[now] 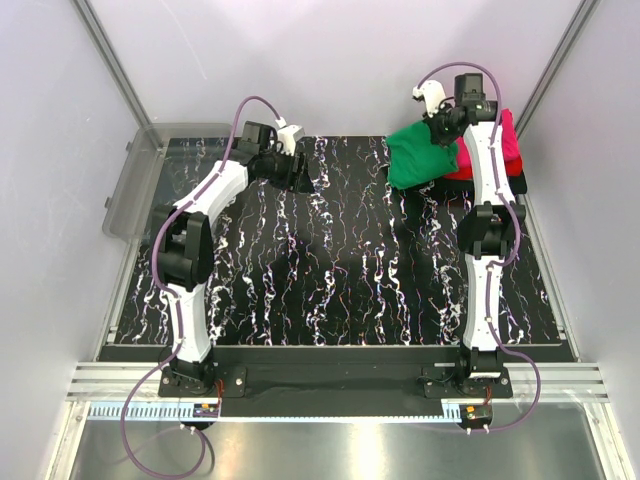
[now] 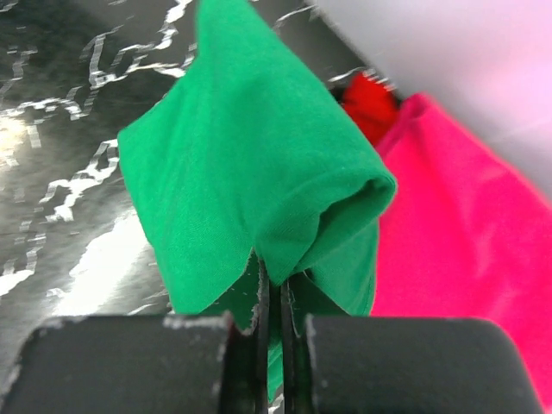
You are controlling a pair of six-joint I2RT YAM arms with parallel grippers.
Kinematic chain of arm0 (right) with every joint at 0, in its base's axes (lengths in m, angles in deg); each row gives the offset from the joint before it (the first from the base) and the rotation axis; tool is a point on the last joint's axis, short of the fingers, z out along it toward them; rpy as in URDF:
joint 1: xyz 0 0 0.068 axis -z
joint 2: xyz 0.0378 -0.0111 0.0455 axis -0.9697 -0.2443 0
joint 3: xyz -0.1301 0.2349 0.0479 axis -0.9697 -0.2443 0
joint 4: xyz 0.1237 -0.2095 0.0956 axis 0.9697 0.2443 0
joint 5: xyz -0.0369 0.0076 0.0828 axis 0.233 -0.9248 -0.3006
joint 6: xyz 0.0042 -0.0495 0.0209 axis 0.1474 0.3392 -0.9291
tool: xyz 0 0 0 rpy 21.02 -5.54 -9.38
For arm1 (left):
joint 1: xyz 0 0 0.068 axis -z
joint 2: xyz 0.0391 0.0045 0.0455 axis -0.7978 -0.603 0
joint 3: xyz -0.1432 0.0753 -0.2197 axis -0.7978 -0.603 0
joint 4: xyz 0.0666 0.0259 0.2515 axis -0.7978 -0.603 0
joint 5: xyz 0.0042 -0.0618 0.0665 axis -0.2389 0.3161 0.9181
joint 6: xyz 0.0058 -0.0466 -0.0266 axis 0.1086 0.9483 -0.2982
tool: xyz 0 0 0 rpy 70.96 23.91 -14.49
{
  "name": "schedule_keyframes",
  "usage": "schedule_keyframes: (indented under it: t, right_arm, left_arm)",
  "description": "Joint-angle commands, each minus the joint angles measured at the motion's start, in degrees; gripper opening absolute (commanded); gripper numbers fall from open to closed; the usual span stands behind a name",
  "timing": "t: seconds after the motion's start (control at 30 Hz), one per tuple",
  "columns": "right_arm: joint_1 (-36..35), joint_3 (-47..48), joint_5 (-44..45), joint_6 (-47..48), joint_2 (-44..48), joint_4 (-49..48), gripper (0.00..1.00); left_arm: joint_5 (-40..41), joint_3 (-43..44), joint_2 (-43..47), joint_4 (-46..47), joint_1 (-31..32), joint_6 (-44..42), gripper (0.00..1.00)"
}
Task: Fold and stack the t-shirts
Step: Neatly place the folded tshirt to the corner
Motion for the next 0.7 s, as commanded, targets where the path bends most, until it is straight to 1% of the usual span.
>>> schedule_keyframes:
  t: [0.0, 0.03, 0.27, 0.67]
  right_arm:
    - [0.5, 4.1, 3.4, 4.5, 6.3, -6.1, 0.00]
    - [2.0, 4.1, 3.9, 5.1, 6.5, -6.6, 0.00]
    - [4.2, 4.7, 6.1, 5.3, 7.7, -11.8, 0.00]
    - [8.6, 4.7, 5.9, 2.2, 9.2, -13.4, 0.00]
  left_arm:
    - [-0.6, 2.1, -0.3, 2.7, 0.1, -0.6, 0.69]
    - [-0.7, 2.2, -0.3, 2.8, 0.2, -0.7, 0.69]
    - [-0.6, 2.8, -0.5, 2.8, 1.1, -0.6, 0.69]
    - [-0.4, 2.7, -0.1, 2.8, 2.6, -0.6, 0.69]
